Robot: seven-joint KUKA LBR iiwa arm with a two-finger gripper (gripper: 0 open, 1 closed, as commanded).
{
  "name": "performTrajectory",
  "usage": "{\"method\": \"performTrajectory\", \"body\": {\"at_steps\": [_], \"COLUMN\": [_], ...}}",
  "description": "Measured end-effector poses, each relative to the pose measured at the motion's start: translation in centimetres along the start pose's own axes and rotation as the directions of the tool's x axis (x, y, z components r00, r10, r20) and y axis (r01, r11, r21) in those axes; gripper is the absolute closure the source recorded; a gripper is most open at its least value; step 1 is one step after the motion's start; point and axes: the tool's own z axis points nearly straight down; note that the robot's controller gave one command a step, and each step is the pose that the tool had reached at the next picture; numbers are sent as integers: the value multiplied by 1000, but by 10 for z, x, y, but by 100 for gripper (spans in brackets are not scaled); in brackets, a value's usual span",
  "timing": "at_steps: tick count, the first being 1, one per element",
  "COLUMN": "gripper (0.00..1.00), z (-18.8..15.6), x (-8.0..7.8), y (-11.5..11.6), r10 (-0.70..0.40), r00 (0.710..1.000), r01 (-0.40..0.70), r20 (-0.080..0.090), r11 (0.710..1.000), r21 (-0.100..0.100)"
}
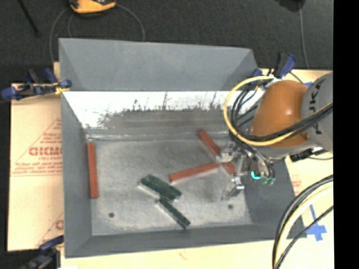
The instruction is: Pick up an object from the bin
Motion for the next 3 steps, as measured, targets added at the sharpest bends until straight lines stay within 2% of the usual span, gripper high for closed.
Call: {"method": "performTrajectory", "body": {"at_steps": [1,2,3], "gripper": [0,100,100], "z": [-4,45,45], "x": [-2,-38,-38], "y": [0,22,22], "r10": [-2,-30,-30], "r00": [1000,999,999], "r01": [2,30,30], "r20": [7,14,14], "r11": [1000,1000,1000], "r21": [1,2,2]}}
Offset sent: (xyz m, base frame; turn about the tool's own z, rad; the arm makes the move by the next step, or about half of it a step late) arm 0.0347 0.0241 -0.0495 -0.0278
